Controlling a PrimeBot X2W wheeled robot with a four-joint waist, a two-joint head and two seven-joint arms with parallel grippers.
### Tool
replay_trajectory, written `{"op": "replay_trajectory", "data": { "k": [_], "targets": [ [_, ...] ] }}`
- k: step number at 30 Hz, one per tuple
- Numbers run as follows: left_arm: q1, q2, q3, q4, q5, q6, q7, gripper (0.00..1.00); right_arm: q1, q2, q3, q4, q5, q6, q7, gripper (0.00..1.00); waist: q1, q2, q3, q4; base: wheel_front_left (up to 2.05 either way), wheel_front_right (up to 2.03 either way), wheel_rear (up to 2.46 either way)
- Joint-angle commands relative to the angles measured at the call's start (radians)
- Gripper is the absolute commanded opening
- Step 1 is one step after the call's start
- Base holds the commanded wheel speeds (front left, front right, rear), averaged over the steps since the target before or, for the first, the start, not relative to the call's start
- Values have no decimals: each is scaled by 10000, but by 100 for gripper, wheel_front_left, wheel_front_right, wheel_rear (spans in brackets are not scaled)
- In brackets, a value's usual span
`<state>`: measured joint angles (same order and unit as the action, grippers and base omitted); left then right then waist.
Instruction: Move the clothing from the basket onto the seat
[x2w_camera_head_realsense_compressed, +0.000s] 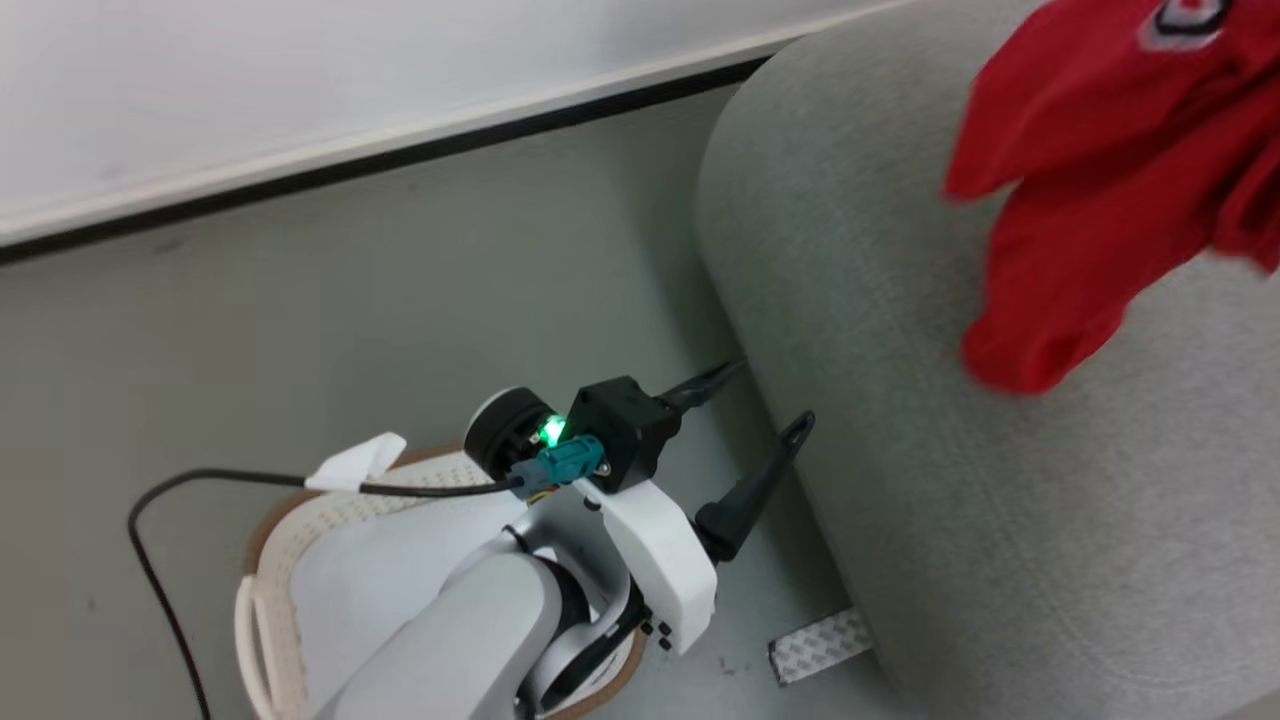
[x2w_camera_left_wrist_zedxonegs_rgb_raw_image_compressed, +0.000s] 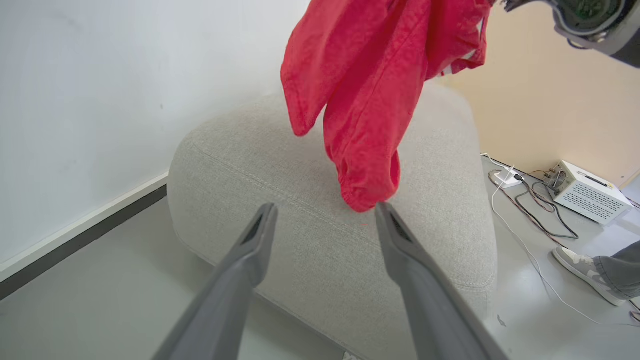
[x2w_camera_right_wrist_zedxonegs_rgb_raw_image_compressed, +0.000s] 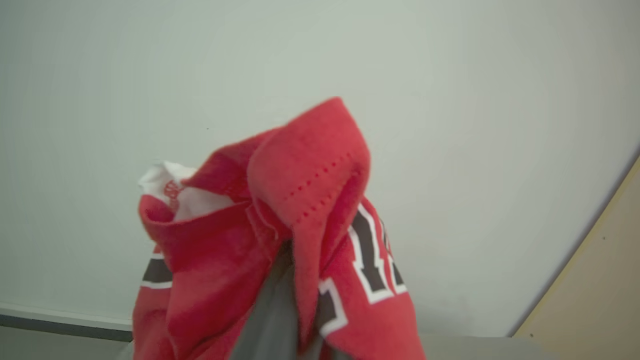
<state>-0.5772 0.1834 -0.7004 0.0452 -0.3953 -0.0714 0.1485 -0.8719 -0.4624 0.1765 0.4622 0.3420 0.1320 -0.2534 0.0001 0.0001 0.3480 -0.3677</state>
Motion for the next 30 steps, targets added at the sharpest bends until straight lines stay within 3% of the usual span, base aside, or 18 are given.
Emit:
{"op": "replay_trajectory", "data": {
  "k": [1,8,9,20,23,24,25,26,27,30],
  "targets": [
    [-196,26,8,28,111,-41,-64,100,-673,-281,-309,268,73,-25,109,0,-1,-1,759,696,0,0,0],
    [-541,40,-39,144,159,-137,-249,100,-2476,-1011,-1480,1884,-38,-25,488,0,-1,-1,1264,1222,0,0,0],
    [-576,15,-67,184,152,-140,-315,100,-2736,-1050,-1781,2552,-258,-25,545,0,-1,-1,1329,1345,0,0,0],
    [-246,115,-213,441,-5,-103,-516,100,-1706,229,-4114,6486,-931,-25,46,0,-1,-1,1111,1738,0,0,0],
    [-167,166,-199,446,-22,-78,-512,100,-1586,399,-4580,6975,-1102,-25,-16,0,-1,-1,1074,1752,0,0,0],
    [-118,192,-193,456,-54,-72,-506,100,-1512,459,-4811,7206,-1210,-25,-41,8,-1,-1,1046,1747,0,0,0],
    [-83,213,-189,465,-106,-67,-500,100,-1468,520,-5006,7409,-1331,-25,-35,33,-1,-1,1022,1737,0,0,0],
    [-58,263,-187,488,-130,-68,-504,100,-1451,628,-5157,7571,-1444,-25,-56,93,-1,-1,977,1717,0,0,0],
    [-20,313,-167,498,-150,-63,-530,100,-1425,703,-5298,7661,-1557,-25,-78,100,-1,-1,922,1687,0,0,0],
    [127,410,-125,548,-228,-8,-577,100,-1215,899,-5566,7814,-1979,-25,-122,100,-1,-1,766,1607,0,0,0]
  ]
}}
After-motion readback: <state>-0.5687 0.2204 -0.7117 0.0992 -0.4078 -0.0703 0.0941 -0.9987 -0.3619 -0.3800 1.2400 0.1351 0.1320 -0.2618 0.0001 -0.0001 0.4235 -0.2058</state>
